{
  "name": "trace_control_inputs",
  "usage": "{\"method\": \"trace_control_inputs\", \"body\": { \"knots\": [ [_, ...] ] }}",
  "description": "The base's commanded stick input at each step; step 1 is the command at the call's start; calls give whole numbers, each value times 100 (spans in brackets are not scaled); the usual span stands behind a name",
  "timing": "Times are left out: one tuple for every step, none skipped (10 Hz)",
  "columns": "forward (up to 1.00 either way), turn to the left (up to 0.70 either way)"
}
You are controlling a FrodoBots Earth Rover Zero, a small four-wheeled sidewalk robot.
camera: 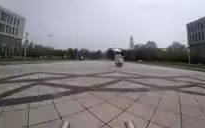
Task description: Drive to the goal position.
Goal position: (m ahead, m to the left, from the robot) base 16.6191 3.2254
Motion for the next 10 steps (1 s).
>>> {"method": "trace_control_inputs", "body": {
  "knots": [
    [100,2],
    [100,0],
    [100,0],
    [100,0],
    [100,8],
    [100,11],
    [100,3],
    [100,0],
    [100,-8],
    [100,-40]
  ]
}}
